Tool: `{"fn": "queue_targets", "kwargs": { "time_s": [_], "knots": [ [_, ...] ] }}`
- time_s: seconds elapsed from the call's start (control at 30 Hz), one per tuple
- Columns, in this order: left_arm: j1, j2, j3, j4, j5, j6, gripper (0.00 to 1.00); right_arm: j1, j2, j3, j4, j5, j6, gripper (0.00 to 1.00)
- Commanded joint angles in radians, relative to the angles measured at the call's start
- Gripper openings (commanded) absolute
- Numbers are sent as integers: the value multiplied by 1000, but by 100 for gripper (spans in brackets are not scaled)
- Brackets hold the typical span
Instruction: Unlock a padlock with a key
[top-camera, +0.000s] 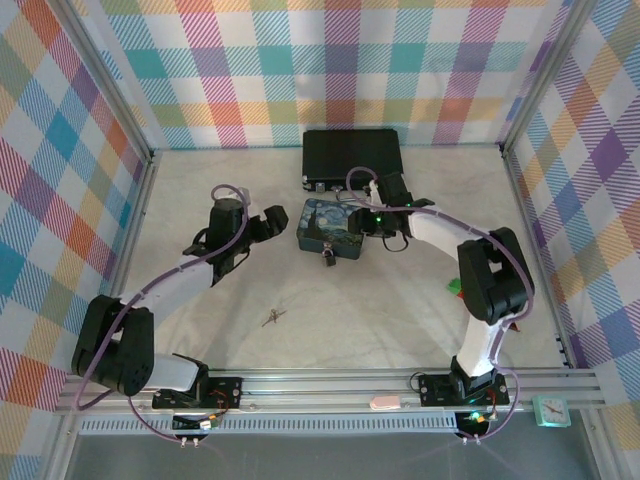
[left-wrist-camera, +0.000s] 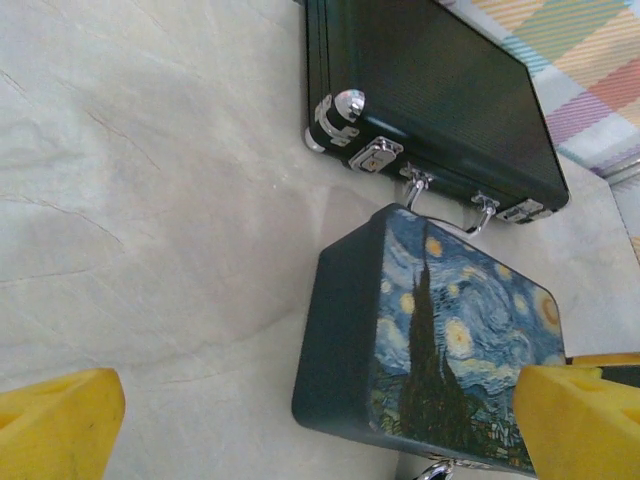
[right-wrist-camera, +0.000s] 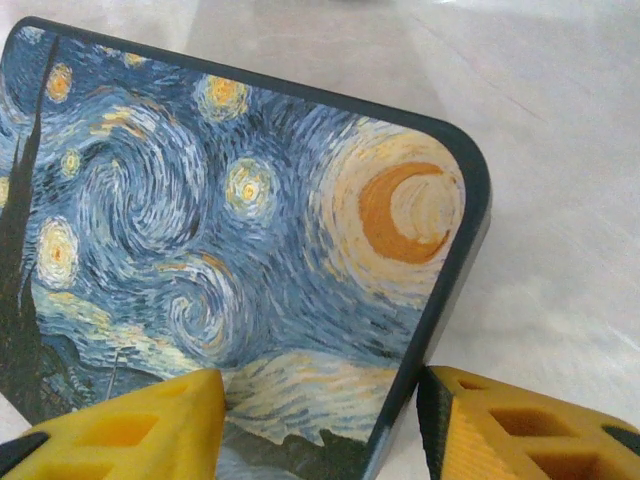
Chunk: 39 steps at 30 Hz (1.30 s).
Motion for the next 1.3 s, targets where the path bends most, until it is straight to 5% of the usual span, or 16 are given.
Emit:
{"fn": "queue_targets", "kwargs": {
  "time_s": [0.0,0.2,0.4,0.73,0.97,1.27],
  "knots": [
    [-4,-34,-25,-17,-50,3,100,26,43,96,-77,-49,-132,54],
    [42,-50,-66,19,-59,-61,100,50,30,250,-222,78,-243,66],
    [149,-40,-86,9,-35,-157,100,227,-39,263,-345,305,-244,76],
    [261,-105,-141,-63,-69,-171,100,604,7,159,-241,171,-51,74],
    [334,-146,-163,-82,-73,-172,100,676,170,267,-264,115,-95,70],
    [348,-174,-175,-85,-78,-162,100,692,296,372,-326,192,-100,58]
  ]
}}
